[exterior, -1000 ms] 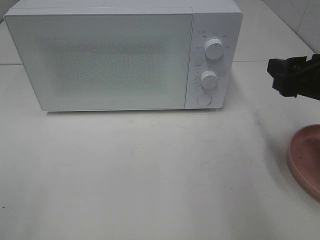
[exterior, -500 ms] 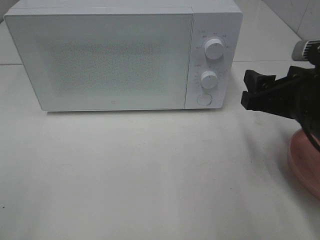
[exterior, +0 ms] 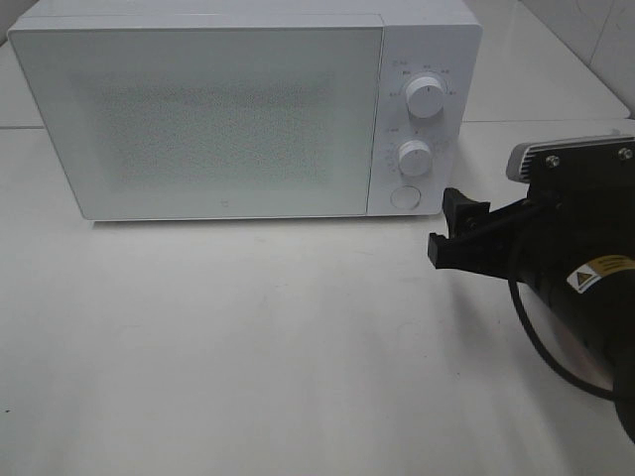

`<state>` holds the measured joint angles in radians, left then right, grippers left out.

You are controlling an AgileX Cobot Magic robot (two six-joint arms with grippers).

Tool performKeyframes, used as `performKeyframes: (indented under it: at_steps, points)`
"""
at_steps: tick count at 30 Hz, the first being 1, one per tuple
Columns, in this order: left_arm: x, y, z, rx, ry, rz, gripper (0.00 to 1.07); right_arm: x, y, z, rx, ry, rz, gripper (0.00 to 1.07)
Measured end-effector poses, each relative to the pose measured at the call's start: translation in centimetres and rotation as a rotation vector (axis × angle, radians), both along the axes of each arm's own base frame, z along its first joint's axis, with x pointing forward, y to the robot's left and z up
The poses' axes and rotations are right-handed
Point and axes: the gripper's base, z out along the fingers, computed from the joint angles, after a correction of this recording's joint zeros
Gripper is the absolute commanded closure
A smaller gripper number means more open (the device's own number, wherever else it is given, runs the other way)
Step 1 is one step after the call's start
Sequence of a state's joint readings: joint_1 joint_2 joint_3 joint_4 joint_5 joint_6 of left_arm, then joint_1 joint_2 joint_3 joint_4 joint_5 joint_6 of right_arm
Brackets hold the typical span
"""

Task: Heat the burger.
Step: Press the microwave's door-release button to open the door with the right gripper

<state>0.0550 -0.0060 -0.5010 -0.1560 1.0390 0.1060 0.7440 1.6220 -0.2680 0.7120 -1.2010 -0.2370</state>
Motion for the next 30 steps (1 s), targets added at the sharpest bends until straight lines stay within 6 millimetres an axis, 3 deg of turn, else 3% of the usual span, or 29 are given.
performKeyframes:
  at_steps: [18,24,30]
  points:
    - [0.00,0.00,0.00,0.000,0.000,0.000,0.07,-0.72,0.65,-0.85,0.045,0.040,-0.034,0.32]
    - [0.00,0.00,0.00,0.000,0.000,0.000,0.07,-0.71,0.63,-0.84,0.292,0.061,-0.099,0.32]
    - [0.00,0.00,0.00,0.000,0.000,0.000,0.07,-0.71,0.53,-0.86,0.604,0.088,-0.190,0.40]
